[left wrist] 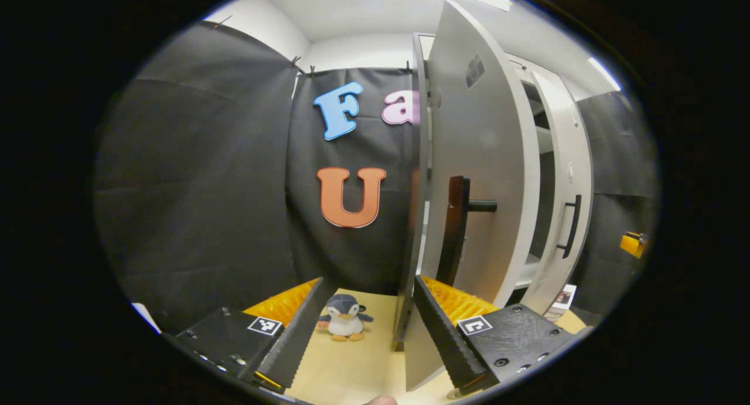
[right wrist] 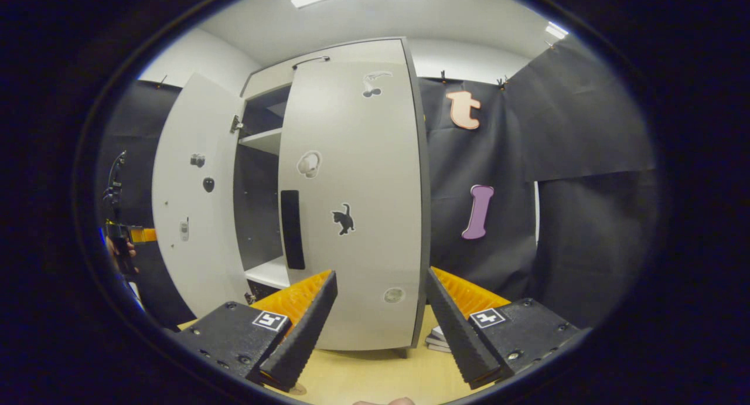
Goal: Grasp the bottle in the cabinet with the left hand and place it on the coaster, then close the right door with the right hand and the left door with the left hand.
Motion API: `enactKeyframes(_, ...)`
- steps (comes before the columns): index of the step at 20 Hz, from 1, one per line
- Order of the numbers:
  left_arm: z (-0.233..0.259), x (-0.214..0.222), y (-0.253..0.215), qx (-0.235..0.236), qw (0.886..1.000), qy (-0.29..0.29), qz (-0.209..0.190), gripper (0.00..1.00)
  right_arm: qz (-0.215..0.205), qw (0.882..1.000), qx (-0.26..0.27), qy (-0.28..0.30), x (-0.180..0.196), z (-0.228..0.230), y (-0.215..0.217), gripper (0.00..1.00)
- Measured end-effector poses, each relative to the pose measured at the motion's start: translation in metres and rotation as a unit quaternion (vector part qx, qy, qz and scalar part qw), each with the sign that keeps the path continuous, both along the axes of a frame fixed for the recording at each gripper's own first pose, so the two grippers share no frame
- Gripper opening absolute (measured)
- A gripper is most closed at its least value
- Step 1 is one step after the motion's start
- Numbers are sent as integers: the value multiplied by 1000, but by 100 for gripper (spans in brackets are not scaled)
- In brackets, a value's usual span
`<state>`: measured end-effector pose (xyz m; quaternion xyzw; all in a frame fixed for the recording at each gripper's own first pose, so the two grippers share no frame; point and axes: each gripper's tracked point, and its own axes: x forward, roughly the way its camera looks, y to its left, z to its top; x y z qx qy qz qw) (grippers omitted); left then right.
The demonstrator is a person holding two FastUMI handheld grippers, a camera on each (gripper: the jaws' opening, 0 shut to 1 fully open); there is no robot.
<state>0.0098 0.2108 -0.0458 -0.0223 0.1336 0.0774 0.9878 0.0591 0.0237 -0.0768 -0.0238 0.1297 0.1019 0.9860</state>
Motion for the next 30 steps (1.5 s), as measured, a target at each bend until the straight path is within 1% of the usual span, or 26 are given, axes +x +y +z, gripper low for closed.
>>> enactKeyframes(3,-1,-1,-22,0,1000,3,-21,87,5,1000,6,-2,1,3,0,98)
enactKeyframes(5,-1,2,-35,2,999,2,-32,87,4,1000,8,-3,3,2,-3,98)
enactKeyframes(6,1,4,-44,-10,999,-6,-35,87,5,1000,9,-3,3,2,-5,98)
enactKeyframes(8,2,8,-61,-41,998,-16,-45,96,4,1000,10,-3,5,1,-7,98)
enactKeyframes(9,2,10,-67,-49,997,-21,-52,100,3,1000,10,-4,5,2,-8,98)
enactKeyframes(11,-1,13,-79,-55,996,-23,-64,100,0,1000,8,-7,4,4,-15,98)
enactKeyframes(12,-1,17,-85,-61,995,-26,-70,94,-5,1000,7,-8,4,5,-19,98)
enactKeyframes(14,-3,20,-95,-79,993,-29,-78,98,-9,1000,10,-8,2,4,-24,98)
enactKeyframes(15,-4,23,-101,-86,992,-29,-84,100,-11,1000,9,-10,1,4,-28,94)
enactKeyframes(16,-6,26,-106,-87,992,-29,-88,100,-13,1000,6,-11,0,4,-30,98)
enactKeyframes(19,-7,34,-120,-84,990,-32,-105,100,-18,1000,-3,-15,-4,5,-37,98)
enactKeyframes(20,-7,35,-127,-89,989,-34,-111,100,-20,1000,-2,-17,-5,7,-39,94)
enactKeyframes(21,-9,36,-129,-90,989,-31,-113,100,-23,1000,-1,-19,-5,7,-40,98)
enactKeyframes(25,-12,48,-144,-88,988,-26,-121,100,-32,999,-2,-19,-11,7,-49,98)
enactKeyframes(26,-10,50,-148,-86,988,-26,-123,95,-33,999,-3,-20,-12,8,-50,98)
enactKeyframes(27,-10,51,-150,-81,989,-26,-124,95,-33,999,-4,-23,-13,10,-51,94)
enactKeyframes(28,-9,52,-151,-77,989,-27,-123,94,-34,999,-6,-25,-14,12,-53,98)
enactKeyframes(29,-7,52,-153,-72,989,-30,-124,93,-34,999,-7,-29,-15,15,-53,94)
enactKeyframes(30,-4,52,-154,-65,990,-31,-124,93,-35,999,-9,-33,-15,18,-53,94)
